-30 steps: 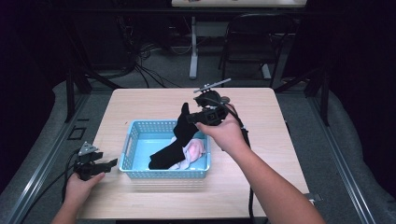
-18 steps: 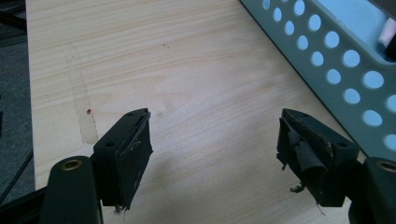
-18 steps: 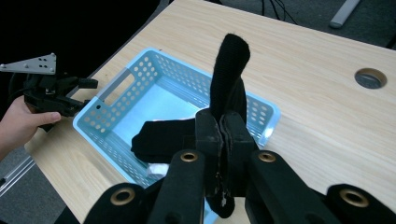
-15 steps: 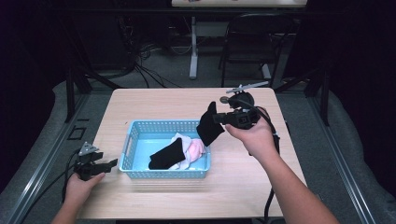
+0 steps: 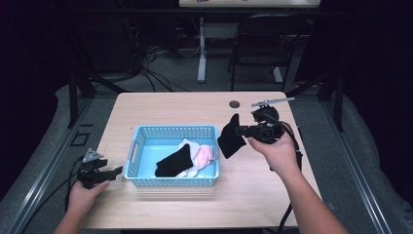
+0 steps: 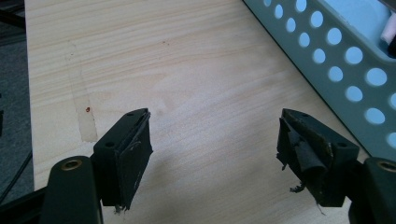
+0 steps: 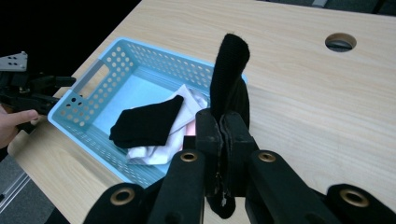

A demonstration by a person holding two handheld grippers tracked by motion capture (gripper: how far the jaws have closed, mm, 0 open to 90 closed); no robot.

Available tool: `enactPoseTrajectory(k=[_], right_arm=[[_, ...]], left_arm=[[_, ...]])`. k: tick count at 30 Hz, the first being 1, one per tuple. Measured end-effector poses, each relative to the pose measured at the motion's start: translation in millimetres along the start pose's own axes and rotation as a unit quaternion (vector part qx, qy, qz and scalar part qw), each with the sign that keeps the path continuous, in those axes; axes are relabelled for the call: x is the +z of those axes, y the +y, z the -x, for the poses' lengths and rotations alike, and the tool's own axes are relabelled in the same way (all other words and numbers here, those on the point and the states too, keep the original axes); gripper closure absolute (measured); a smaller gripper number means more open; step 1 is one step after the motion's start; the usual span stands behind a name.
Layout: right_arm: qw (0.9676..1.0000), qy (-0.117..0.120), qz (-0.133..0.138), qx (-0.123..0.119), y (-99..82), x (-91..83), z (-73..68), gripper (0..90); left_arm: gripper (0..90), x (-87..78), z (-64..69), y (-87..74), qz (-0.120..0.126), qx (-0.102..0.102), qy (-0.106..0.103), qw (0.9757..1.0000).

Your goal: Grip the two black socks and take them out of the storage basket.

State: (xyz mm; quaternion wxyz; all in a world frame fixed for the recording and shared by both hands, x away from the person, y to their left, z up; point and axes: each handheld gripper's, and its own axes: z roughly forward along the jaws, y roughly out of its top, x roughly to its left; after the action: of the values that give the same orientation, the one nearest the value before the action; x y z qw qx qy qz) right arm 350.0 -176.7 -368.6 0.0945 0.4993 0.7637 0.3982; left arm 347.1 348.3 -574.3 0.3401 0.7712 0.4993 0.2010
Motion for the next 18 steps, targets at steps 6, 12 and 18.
enactPoseTrajectory(k=[6,12,18], right_arm=[[0.9998,-0.006,-0.007,0.017,-14.2,7.2,10.5,86.9],[0.9994,-0.007,-0.019,0.028,-29.1,20.7,17.9,86.8],[0.9987,-0.009,-0.037,0.034,-46.4,42.7,24.0,86.7]], left_arm=[[25.9,0.8,0.7,-0.4,0.0,-0.001,0.0,1.0],[25.9,1.3,0.8,-0.4,0.0,-0.002,0.001,1.0],[25.9,1.3,0.8,-0.6,-0.001,-0.001,0.001,1.0]])
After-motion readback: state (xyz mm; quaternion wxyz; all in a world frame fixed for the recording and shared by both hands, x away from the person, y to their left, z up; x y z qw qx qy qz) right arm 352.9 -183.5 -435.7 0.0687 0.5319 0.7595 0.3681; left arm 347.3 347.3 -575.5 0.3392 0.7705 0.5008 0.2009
